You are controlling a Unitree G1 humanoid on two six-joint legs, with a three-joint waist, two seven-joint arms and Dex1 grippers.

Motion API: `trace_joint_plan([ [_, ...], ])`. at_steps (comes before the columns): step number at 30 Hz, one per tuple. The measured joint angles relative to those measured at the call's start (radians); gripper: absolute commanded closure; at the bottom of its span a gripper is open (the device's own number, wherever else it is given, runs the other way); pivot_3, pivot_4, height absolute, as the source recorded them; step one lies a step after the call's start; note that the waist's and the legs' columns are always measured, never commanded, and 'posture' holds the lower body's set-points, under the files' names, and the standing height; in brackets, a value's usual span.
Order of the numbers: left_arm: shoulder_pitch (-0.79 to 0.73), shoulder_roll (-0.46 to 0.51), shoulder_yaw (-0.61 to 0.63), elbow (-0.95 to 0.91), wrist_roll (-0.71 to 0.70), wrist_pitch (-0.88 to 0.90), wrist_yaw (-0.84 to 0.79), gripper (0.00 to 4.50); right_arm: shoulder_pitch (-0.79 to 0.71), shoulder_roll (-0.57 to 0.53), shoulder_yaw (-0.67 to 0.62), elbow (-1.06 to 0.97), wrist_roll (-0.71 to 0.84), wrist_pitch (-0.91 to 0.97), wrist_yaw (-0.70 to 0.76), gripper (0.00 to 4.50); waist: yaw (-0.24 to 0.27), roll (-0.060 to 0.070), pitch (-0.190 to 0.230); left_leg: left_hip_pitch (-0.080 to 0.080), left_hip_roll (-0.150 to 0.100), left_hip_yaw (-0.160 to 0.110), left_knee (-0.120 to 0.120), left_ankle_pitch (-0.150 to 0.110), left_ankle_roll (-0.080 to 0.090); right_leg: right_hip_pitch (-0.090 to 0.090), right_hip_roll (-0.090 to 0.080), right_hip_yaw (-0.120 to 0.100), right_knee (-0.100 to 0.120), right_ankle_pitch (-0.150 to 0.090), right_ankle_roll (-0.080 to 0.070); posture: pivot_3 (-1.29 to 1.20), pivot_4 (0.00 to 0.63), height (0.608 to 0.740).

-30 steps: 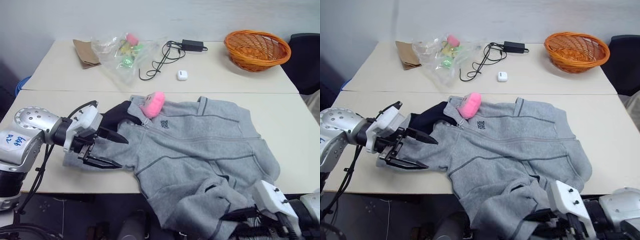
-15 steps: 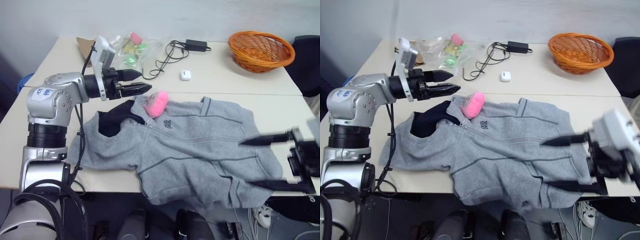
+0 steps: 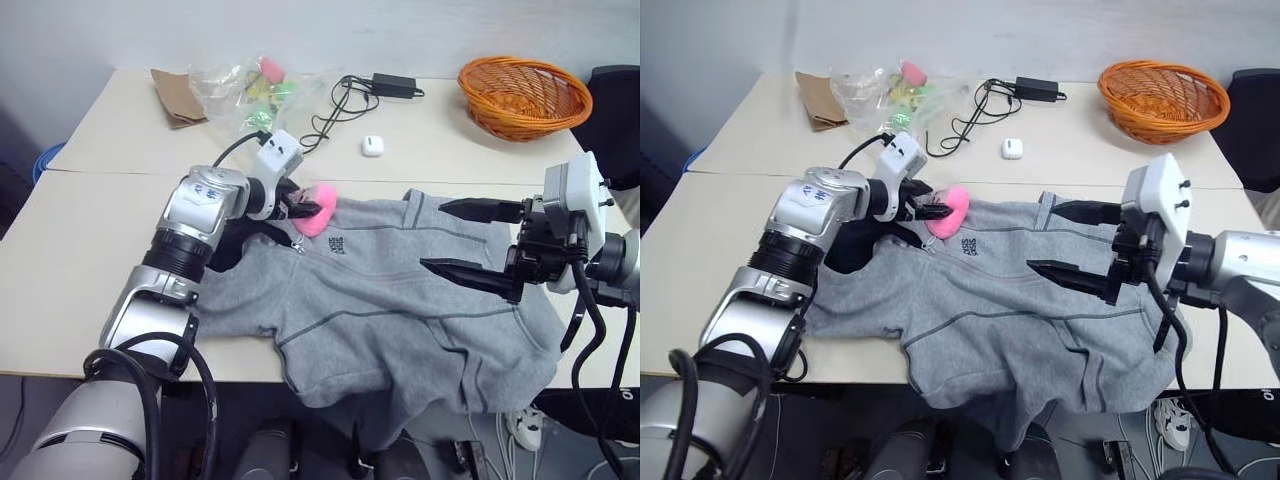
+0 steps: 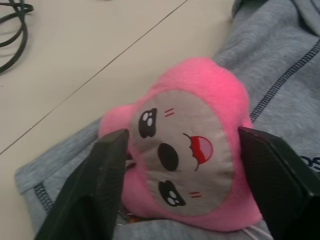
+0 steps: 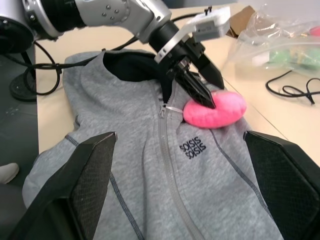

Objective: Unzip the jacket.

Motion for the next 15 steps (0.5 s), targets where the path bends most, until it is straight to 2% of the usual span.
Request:
trace_joint_plan([
  [2,0.000,-0.008,0.002,0.000,0.004,0.000,0.000,2.59,0.000,0.006,0.000,0.001,-0.012,0.000,-0.009,0.23,0.001,0.000,0.000,0.000,0.000,0.000,0.000,0.000,0.000,0.000,-0.001,0.000,-0.001,0.000,0.000,0.00,0.150,0.740],
  [8,0.000,-0.019,0.036,-0.001,0.003,0.013,0.000,4.32,0.002,0.024,0.000,0.000,-0.048,-0.001,-0.027,0.23,0.001,0.000,0.000,-0.002,0.000,0.000,0.000,0.000,0.000,-0.001,0.001,-0.002,-0.001,0.000,0.000,0.00,0.150,0.740],
  [9,0.000,-0.022,0.048,-0.005,-0.003,0.015,-0.004,4.46,0.006,0.027,0.000,0.000,-0.054,-0.001,-0.030,0.23,0.002,0.000,0.000,-0.002,0.000,0.000,0.000,0.000,0.000,-0.001,0.001,-0.002,-0.001,0.000,0.000,0.00,0.150,0.740],
  [11,0.004,-0.029,0.080,-0.031,-0.032,0.016,-0.024,4.46,0.016,0.028,0.000,-0.002,-0.059,-0.001,-0.031,0.23,0.004,0.000,0.000,-0.002,0.000,0.000,0.000,0.000,0.000,-0.001,0.000,-0.002,-0.001,0.000,0.000,0.00,0.150,0.740],
  [15,0.005,-0.051,0.151,-0.205,-0.177,0.076,-0.144,4.46,0.060,0.028,-0.005,-0.013,-0.067,0.000,-0.043,0.23,0.006,0.000,0.000,-0.004,-0.001,-0.001,0.001,0.000,0.000,-0.001,0.000,-0.003,-0.002,0.000,0.000,0.00,0.150,0.740],
])
